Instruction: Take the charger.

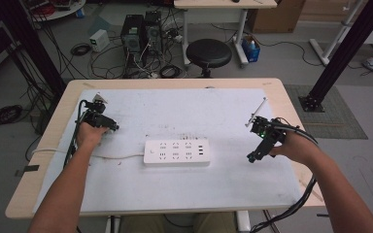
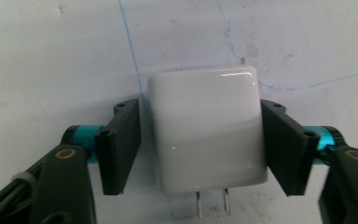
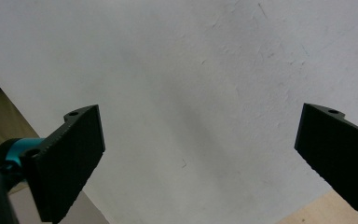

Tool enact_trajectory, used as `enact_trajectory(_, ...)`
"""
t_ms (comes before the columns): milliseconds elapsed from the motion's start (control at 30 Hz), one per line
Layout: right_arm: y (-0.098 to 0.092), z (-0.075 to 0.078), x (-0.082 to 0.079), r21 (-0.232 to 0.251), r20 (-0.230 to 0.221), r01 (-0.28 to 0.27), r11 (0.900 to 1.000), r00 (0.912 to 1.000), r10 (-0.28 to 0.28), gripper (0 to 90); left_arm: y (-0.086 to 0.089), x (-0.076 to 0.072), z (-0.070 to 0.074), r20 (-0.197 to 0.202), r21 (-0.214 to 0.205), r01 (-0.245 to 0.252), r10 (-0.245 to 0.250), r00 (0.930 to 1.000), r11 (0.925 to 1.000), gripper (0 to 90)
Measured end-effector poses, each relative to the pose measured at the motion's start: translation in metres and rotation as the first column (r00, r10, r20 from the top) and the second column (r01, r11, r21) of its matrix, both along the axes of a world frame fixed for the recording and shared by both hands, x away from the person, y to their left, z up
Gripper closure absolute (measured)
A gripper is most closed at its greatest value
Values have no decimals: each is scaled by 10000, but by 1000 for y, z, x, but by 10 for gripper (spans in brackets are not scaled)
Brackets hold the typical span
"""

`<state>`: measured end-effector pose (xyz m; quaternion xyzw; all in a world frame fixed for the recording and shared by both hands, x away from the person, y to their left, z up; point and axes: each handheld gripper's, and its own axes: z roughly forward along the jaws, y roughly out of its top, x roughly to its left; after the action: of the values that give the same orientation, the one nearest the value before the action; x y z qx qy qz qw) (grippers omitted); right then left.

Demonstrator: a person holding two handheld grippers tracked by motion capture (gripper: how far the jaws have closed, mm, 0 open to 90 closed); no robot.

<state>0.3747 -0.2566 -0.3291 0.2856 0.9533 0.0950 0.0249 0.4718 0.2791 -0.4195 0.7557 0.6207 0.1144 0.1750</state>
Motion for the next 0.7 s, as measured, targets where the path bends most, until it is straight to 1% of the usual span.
enact_trajectory(67,0,0,0,25,-9,-15,10000,10000,15,9,0,0,1,7,-15,84,-84,10000,10000,374)
enact_trajectory(100,0,0,0,27,-8,-14,10000,10000,14,9,-1,0,1,45,66,123,-123,9999,9999,393)
enact_trajectory(167,-1,0,1,39,-24,-7,10000,10000,7,9,0,-1,1,82,93,239,-240,9997,9997,423)
enact_trajectory(300,-1,0,0,90,-32,88,9999,10000,-88,10,-1,-2,2,162,243,481,-485,9987,9985,425)
enact_trajectory(367,-2,0,0,46,-32,37,10000,10000,-37,10,-1,-3,3,218,119,493,-496,9985,9987,425)
enact_trajectory(433,-2,0,0,96,-49,108,9999,9999,-108,10,-1,-4,5,262,124,566,-569,9980,9983,425)
enact_trajectory(533,-3,0,-1,136,56,39,9999,10000,-39,11,1,-8,13,542,-12,808,-806,9953,9967,425)
enact_trajectory(567,-3,1,-2,151,46,179,9997,9998,-180,11,1,-9,16,620,-104,827,-819,9947,9965,425)
enact_trajectory(600,-3,1,-2,153,49,182,9997,9998,-183,11,1,-11,19,719,-271,871,-850,9938,9958,425)
enact_trajectory(667,-4,1,-2,142,85,161,9998,9998,-163,11,1,-16,27,930,-456,1087,-1042,9902,9930,425)
enact_trajectory(700,-5,2,-2,161,100,158,9997,9998,-160,11,1,-18,30,1016,-454,1180,-1129,9884,9920,425)
